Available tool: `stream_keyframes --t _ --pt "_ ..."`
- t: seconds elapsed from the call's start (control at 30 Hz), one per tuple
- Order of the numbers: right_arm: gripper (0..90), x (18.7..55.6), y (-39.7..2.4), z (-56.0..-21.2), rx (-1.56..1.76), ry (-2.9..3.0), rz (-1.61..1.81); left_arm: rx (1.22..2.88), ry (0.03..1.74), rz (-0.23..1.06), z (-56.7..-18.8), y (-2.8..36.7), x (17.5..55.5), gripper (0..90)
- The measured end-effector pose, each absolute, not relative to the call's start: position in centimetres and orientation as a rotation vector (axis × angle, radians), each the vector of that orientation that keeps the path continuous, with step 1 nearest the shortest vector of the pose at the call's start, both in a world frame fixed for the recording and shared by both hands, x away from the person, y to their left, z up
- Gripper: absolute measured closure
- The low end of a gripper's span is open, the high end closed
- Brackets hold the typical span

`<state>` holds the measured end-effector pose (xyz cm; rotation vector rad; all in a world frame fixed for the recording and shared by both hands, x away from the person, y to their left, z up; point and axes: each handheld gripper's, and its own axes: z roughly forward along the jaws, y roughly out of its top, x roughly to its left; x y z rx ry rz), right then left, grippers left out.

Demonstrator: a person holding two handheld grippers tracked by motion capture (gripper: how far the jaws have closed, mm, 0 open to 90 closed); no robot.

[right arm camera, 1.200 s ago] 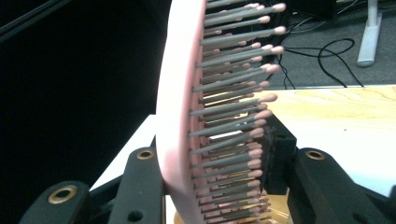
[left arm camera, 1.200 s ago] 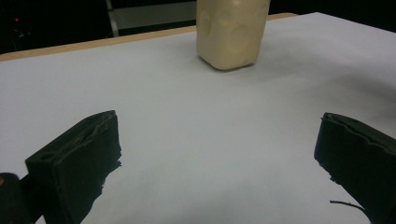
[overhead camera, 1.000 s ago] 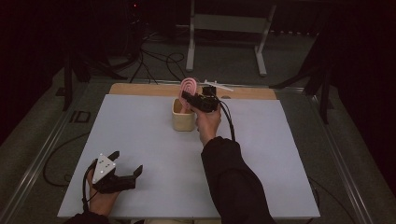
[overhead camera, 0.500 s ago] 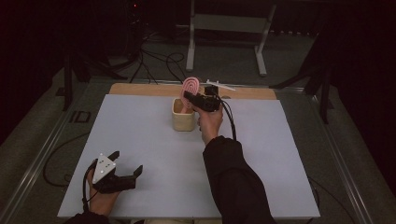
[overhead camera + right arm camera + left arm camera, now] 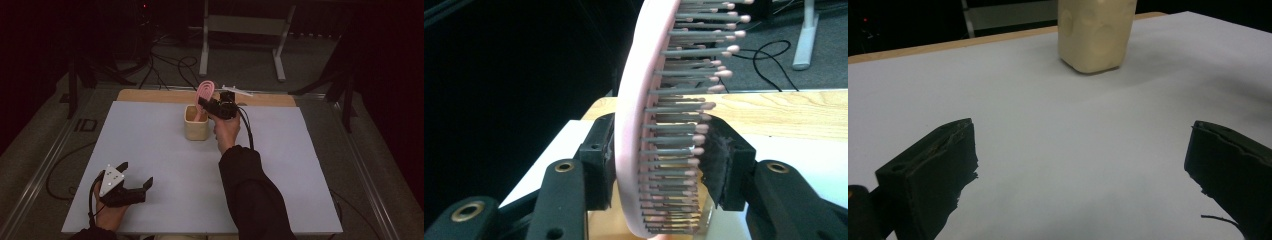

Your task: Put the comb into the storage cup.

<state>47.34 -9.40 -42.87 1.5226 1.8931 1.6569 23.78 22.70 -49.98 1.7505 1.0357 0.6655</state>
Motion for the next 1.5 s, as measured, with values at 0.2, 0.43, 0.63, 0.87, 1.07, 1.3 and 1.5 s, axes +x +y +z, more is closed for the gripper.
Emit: stream_keyframes --t 0.2,0.43,0.63,0.87,1.07,1.3,1.5 --pt "46.8 47.4 -9.7 -42.9 1.530 1.893 1.632 1.752 1.035 0.666 -50.0 22.7 23.8 0.9" --pt "38.8 47.5 -9.9 -43.0 1.522 1.910 1.593 1.749 1.038 0.665 -50.0 22.7 23.8 0.9" --pt "30.5 47.4 -9.8 -43.0 1.490 1.943 1.542 1.749 1.038 0.666 -50.0 22.7 23.8 0.9" --pt "17.8 47.0 -9.7 -43.0 1.438 1.980 1.470 1.748 1.040 0.666 -50.0 22.7 23.8 0.9" --pt "13.9 46.9 -9.8 -43.3 1.405 2.027 1.445 1.751 1.040 0.666 -50.0 22.7 23.8 0.9" --pt "12.8 46.6 -9.9 -43.6 1.360 2.083 1.415 1.744 1.042 0.667 -50.0 22.8 23.8 0.9" --pt "12.8 46.3 -10.3 -43.5 1.336 2.099 1.404 1.745 1.042 0.666 -50.0 22.7 23.8 0.9"
